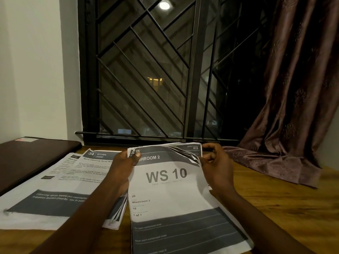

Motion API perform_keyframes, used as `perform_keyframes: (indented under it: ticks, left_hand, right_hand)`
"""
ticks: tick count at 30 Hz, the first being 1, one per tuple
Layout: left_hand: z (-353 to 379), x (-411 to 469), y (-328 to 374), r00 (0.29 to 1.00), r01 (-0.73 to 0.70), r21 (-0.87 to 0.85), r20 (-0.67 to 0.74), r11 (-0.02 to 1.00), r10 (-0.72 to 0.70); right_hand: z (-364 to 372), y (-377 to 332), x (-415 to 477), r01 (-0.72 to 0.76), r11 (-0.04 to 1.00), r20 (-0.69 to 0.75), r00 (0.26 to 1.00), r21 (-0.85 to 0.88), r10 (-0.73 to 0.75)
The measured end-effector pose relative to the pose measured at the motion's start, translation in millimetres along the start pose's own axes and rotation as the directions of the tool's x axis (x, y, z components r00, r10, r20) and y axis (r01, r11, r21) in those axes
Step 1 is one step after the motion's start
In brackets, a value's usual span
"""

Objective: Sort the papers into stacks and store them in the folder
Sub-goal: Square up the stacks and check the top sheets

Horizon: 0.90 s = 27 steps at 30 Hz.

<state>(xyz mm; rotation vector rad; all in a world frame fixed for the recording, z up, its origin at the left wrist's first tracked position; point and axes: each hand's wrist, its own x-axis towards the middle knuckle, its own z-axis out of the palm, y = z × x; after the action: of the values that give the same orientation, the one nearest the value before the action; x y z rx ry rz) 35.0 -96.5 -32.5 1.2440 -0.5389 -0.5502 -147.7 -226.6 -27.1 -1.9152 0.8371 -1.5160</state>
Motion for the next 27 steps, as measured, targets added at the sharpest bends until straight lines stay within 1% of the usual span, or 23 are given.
perform_keyframes:
  ticks: [2, 4, 7, 8, 9, 10, 12, 15, 17, 20, 22, 24, 25, 27]
  left_hand:
    - [0, 0, 0, 1.0, 0.002, -0.001, 0.001, 1.0, -0.002]
    - [0, 0, 0, 1.0, 0.009, -0.004, -0.006, 1.0, -0.009]
    - [-1, 1, 1, 1.0, 0.011, -0.002, -0.016, 1.0, -0.011]
    - [-1, 1, 1, 1.0, 0.012, 0.0, -0.022, 1.0, -0.012]
    - [-2, 1, 1, 1.0, 0.014, 0.002, -0.025, 1.0, -0.014]
    - [-1, 1, 1, 1.0, 0.014, 0.004, -0.026, 1.0, -0.014]
    - [-1, 2, 0, 0.999, 0.01, 0.013, -0.036, 1.0, -0.009]
    - [-1, 4, -1, 0.998, -0.008, 0.038, -0.055, 0.999, 0.011]
    - [-1, 5, -1, 0.999, -0.01, 0.047, -0.053, 0.999, 0.012]
    - [-1, 6, -1, 0.999, -0.001, 0.033, -0.044, 0.999, 0.002]
    - [-1, 5, 0, 0.999, 0.008, 0.031, -0.043, 0.999, -0.006]
    - [-1, 4, 0, 0.999, 0.015, 0.027, -0.039, 1.0, -0.014]
    - [-1, 4, 0, 0.999, 0.015, 0.024, -0.035, 1.0, -0.014]
    - [-1, 4, -1, 0.999, 0.013, 0.027, -0.033, 1.0, -0.012]
  right_hand:
    - [0, 3, 1, 0.034, 0.999, -0.014, 0.999, -0.031, -0.034]
    - [1, 5, 1, 0.079, 0.996, 0.007, 0.997, -0.05, -0.079]
    - [0, 5, 2, 0.213, 0.971, 0.028, 0.977, -0.107, -0.212]
    - [0, 4, 2, 0.251, 0.966, 0.053, 0.967, -0.07, -0.247]
    - [-1, 2, 0, 0.255, 0.967, 0.106, 0.961, 0.007, -0.254]
    - [-3, -2, -2, 0.223, 0.97, 0.179, 0.955, 0.095, -0.237]
    - [-3, -6, -6, 0.129, 0.971, 0.296, 0.937, 0.201, -0.186]
    - [1, -12, -14, -0.056, 0.949, 0.364, 0.929, 0.312, -0.065]
    - [6, -11, -15, -0.11, 0.953, 0.308, 0.951, 0.282, 0.019]
    - [9, -1, -7, -0.102, 0.985, 0.161, 0.984, 0.141, 0.079]
    - [9, 8, -1, -0.046, 0.999, 0.08, 0.996, 0.026, 0.044]
    - [7, 11, 2, 0.019, 0.997, 0.047, 0.999, -0.071, -0.015]
    - [6, 12, 2, 0.038, 0.996, 0.043, 0.998, -0.08, -0.035]
    - [4, 10, 2, 0.059, 0.997, 0.055, 0.997, -0.046, -0.056]
